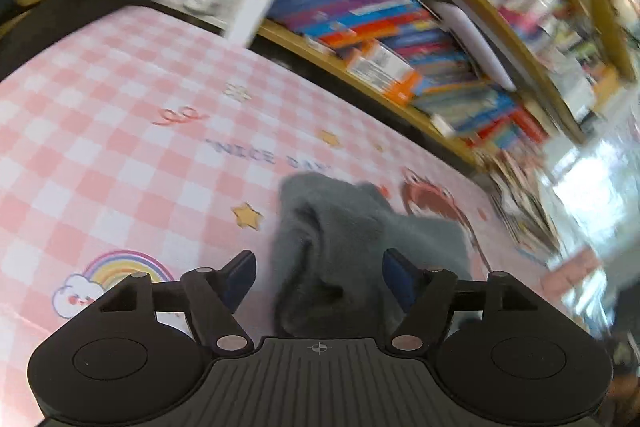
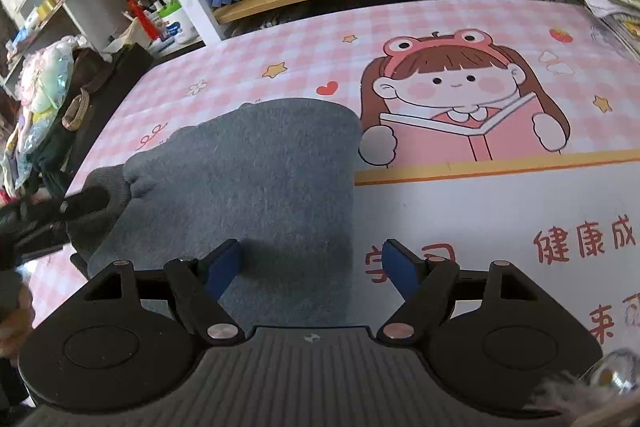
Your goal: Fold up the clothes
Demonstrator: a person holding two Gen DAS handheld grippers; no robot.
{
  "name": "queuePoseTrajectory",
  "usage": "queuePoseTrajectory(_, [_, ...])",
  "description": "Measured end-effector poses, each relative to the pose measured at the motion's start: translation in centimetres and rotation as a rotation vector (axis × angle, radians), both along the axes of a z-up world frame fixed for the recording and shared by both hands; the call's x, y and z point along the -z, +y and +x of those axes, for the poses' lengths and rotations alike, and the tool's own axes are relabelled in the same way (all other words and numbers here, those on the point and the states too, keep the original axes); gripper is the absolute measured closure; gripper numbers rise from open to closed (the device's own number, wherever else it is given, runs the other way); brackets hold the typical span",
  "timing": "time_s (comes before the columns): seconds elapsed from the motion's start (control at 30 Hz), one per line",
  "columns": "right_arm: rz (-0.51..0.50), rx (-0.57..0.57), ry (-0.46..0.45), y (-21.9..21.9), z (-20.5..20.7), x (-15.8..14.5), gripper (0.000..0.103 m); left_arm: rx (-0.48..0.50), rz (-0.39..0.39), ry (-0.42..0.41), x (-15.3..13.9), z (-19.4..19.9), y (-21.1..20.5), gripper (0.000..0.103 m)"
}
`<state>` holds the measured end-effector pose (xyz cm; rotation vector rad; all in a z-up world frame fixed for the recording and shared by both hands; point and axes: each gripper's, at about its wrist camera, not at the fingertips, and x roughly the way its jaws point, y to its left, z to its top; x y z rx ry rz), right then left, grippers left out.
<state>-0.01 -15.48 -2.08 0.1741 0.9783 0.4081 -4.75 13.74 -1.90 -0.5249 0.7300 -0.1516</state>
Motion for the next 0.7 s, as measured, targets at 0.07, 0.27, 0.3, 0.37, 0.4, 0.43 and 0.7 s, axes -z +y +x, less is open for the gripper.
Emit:
queuePoseTrajectory(0.07, [0.005,0.002,0.007,-0.1,0.1,0.1,0.027,0.027,0.013,0.018,0.5,0.1,-0.5,0.042])
queuePoseTrajectory(0.27, [0.021,0.010,0.026,-0.3,0.4,0.3,0.025,-0.004,-0.055,0.063,1.1,0.4,0.5,0.069])
queuePoseTrajectory(0.3, [0.024,0.011,0.031,-0.4,0.4,0.4,0.024,-0.008,-0.062,0.074,1.3,0.5,0.7,0.063])
queuePoseTrajectory(0.37, [0.033,0.014,0.050,-0.4,0.6,0.8,0.023,-0.024,-0.081,0.099,1.9,0.7,0.9,0.052])
queuePoseTrajectory(0.4, [0.041,0.021,0.061,-0.5,0.7,0.9,0.023,-0.040,-0.084,0.107,1.9,0.7,1.0,0.042])
queuePoseTrajectory(0.43, [0.054,0.027,0.071,-0.6,0.8,1.0,0.023,-0.050,-0.086,0.115,1.9,0.8,1.1,0.034])
queuePoseTrajectory(0.7, [0.303,0.129,0.219,-2.8,1.8,2.3,0.031,0.063,-0.051,0.081,0.7,1.8,-0.1,0.020])
